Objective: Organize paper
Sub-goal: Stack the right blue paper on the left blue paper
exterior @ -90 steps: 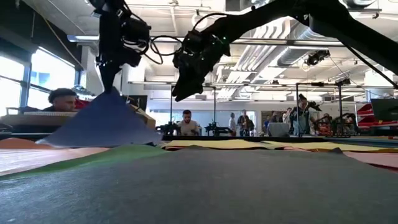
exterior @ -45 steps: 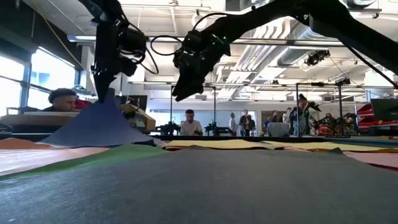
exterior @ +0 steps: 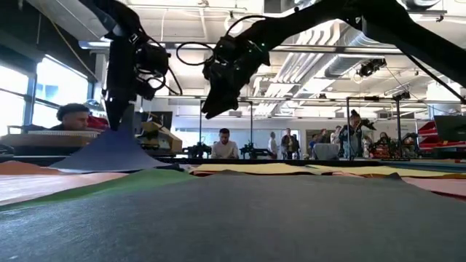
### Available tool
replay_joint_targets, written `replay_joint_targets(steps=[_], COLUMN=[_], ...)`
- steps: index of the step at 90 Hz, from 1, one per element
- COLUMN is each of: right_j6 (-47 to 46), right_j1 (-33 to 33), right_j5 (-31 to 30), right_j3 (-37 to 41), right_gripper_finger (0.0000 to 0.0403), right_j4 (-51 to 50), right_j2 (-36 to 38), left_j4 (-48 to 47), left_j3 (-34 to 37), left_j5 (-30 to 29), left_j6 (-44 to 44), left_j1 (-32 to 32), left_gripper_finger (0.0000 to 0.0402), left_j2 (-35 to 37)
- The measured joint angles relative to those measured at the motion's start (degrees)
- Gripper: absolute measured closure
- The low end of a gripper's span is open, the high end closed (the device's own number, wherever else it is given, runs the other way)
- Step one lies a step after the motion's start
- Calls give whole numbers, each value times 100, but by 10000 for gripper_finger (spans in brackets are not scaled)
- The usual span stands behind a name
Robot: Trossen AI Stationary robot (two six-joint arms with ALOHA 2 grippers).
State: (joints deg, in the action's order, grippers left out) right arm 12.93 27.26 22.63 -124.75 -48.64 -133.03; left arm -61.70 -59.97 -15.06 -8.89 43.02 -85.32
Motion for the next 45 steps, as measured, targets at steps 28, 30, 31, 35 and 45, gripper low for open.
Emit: replay_joint_targets(steps=[28,30,31,35,45], right_j6=[0,0,1,17,111], right_j1=[-3,-3,-3,-3,-3], right_j5=[2,0,0,2,0], right_j3=[0,0,0,0,0], right_gripper_finger=[227,227,227,227,227], right_j4=[-42,-44,-41,-39,-38], right_j2=[0,0,0,0,0], left_j4=[171,175,177,189,187], left_j3=[213,213,210,209,209], left_j5=[-656,-694,-715,-776,-807], left_j6=[-129,-128,-130,-166,-237], left_j1=[369,398,406,452,535], left_gripper_finger=[298,290,286,271,240], left_j2=[0,0,0,0,0])
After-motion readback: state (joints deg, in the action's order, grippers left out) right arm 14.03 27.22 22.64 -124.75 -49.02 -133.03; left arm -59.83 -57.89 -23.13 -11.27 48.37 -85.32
